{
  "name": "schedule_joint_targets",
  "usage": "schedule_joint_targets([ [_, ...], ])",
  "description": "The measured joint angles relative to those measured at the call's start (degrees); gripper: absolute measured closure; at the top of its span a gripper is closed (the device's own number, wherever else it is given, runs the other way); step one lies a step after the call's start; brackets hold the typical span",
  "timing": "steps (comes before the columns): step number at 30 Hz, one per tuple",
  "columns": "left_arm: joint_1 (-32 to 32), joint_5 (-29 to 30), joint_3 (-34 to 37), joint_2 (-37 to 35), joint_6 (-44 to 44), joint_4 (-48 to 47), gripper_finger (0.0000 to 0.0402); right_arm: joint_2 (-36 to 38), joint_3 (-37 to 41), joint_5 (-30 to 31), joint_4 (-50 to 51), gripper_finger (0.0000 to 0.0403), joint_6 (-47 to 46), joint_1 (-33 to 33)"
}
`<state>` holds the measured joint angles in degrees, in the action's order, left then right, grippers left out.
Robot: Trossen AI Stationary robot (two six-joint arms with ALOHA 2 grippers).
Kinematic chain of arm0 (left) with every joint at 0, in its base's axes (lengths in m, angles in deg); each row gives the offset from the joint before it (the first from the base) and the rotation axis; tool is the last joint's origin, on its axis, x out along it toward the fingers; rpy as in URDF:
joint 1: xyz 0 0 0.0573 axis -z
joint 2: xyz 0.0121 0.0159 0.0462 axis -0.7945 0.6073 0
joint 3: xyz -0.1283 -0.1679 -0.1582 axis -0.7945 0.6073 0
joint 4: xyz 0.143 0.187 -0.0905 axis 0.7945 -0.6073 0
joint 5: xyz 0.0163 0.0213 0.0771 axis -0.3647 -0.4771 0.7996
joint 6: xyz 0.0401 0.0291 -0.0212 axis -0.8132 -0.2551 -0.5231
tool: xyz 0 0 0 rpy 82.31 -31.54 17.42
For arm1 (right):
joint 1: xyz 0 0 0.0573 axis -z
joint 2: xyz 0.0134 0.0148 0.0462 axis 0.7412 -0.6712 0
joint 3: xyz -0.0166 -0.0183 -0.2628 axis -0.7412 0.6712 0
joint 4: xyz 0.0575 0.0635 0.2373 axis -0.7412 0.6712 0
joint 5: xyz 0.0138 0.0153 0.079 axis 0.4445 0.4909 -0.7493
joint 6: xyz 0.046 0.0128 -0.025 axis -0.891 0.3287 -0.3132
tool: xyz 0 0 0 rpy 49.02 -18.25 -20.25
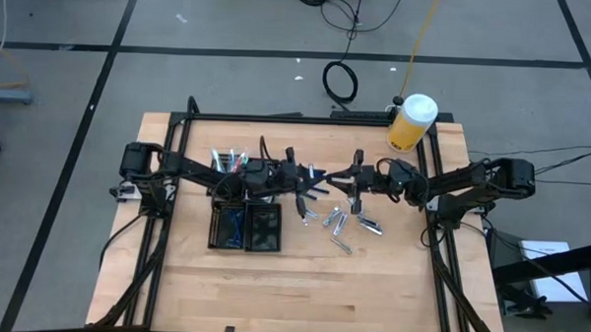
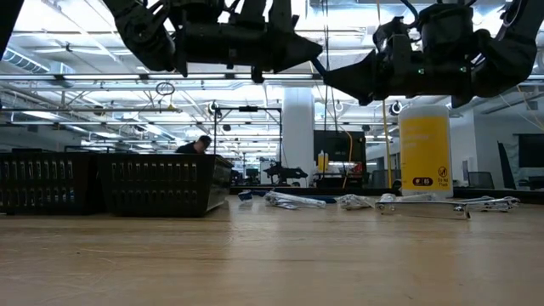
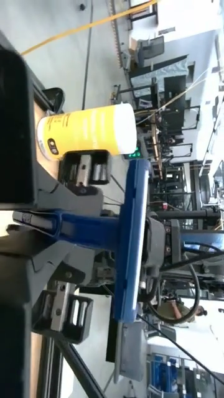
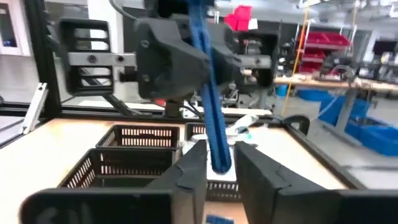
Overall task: Pick & Place Travel size toiletries
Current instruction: Put the blue razor into the bottom left black bin
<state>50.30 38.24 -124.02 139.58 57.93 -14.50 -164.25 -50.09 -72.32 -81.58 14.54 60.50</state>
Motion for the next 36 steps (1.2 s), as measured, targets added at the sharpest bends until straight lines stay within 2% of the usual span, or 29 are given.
schedule_joint_targets([
  [2,0.04,-0.01,0.0,-0.07,-0.28,0.13,0.0387,-0.02,0.0,-0.04,0.67,0.0306,-1.62,0.01],
  [8,0.02,0.58,0.02,-3.94,-1.52,-2.46,0.0359,0.0,0.0,3.43,5.61,0.0241,-2.96,0.46],
  [10,0.02,2.27,0.02,-6.61,-1.52,-7.67,0.0366,0.0,0.0,3.15,7.99,0.0219,-3.28,0.7],
  [15,0.02,9.38,0.02,-15.98,5.65,-31.92,0.0389,0.0,0.0,3.26,12.12,0.018,-3.44,1.76],
  [19,0.06,10.92,0.02,-24.02,17.56,-54.07,0.0377,0.0,0.0,3.23,12.32,0.0171,-3.44,2.27],
  [24,2.64,3.25,0.02,-32.63,40.24,-80.86,0.0373,0.0,0.0,3.23,12.35,0.0178,-3.44,2.27],
  [28,8.05,1.8,0.02,-35.08,58.73,-98.82,0.0389,0.0,0.0,3.23,12.55,0.0184,-3.44,2.27],
  [32,14.5,1.74,0.07,-34.93,73.37,-108.9,0.0386,0.0,0.0,3.23,12.54,0.0185,-3.43,2.27],
  [36,19.21,3.31,1.03,-33.89,79.93,-110.04,0.0366,0.0,0.0,3.23,12.53,0.0186,-3.42,2.25],
])
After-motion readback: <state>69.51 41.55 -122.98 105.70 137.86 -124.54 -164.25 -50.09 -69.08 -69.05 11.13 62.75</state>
